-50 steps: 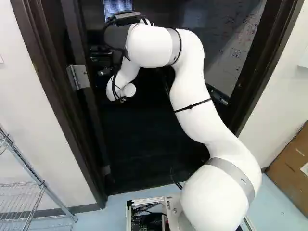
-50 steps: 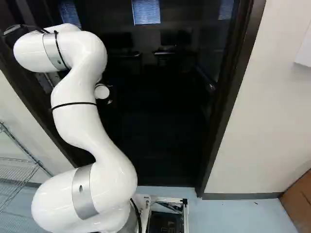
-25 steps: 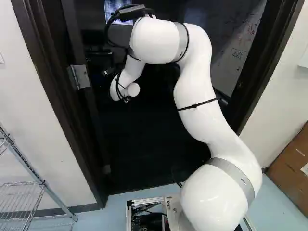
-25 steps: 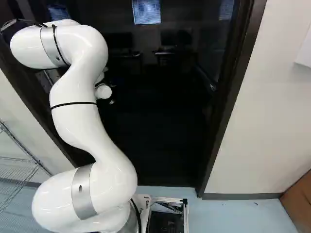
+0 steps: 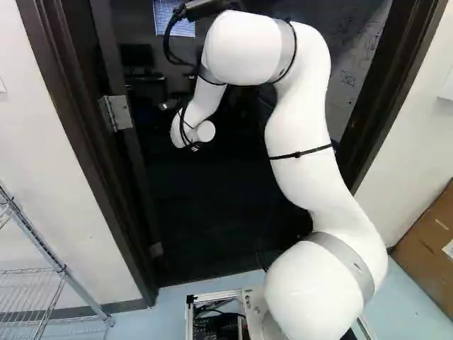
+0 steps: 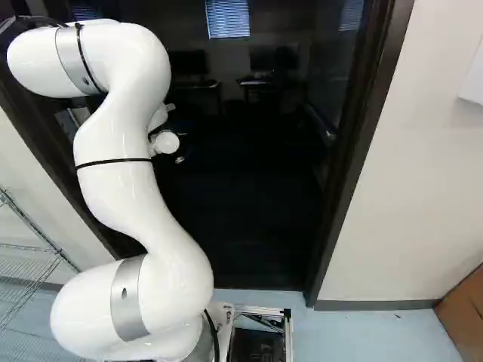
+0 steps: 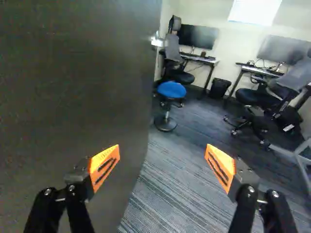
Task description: Open the door and move inside
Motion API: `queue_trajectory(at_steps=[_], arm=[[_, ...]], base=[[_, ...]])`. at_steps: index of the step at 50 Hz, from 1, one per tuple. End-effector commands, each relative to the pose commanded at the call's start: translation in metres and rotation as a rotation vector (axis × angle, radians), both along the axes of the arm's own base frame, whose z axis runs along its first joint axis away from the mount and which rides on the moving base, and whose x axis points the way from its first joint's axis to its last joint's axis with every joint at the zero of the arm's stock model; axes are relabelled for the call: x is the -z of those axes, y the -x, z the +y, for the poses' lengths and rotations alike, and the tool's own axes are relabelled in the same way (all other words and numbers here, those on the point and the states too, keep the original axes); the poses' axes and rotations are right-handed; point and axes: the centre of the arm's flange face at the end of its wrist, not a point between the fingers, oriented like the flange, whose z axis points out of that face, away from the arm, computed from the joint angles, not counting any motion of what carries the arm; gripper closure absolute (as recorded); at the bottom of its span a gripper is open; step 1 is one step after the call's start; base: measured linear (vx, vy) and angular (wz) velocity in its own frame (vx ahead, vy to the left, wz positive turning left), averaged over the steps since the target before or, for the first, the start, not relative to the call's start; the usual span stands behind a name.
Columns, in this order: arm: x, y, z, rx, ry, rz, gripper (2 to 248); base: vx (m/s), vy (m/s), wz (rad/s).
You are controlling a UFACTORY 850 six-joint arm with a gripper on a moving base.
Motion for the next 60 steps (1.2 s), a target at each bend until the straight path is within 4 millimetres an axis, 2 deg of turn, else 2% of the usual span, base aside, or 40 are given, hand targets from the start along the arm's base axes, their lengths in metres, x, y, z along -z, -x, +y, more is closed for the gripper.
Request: queue_trajectory(at_steps=[60], arm=[[-0.008, 0.027, -0.1, 0.141, 0.013, 0.039, 3]], base=[[0.0, 0.0, 0.0]])
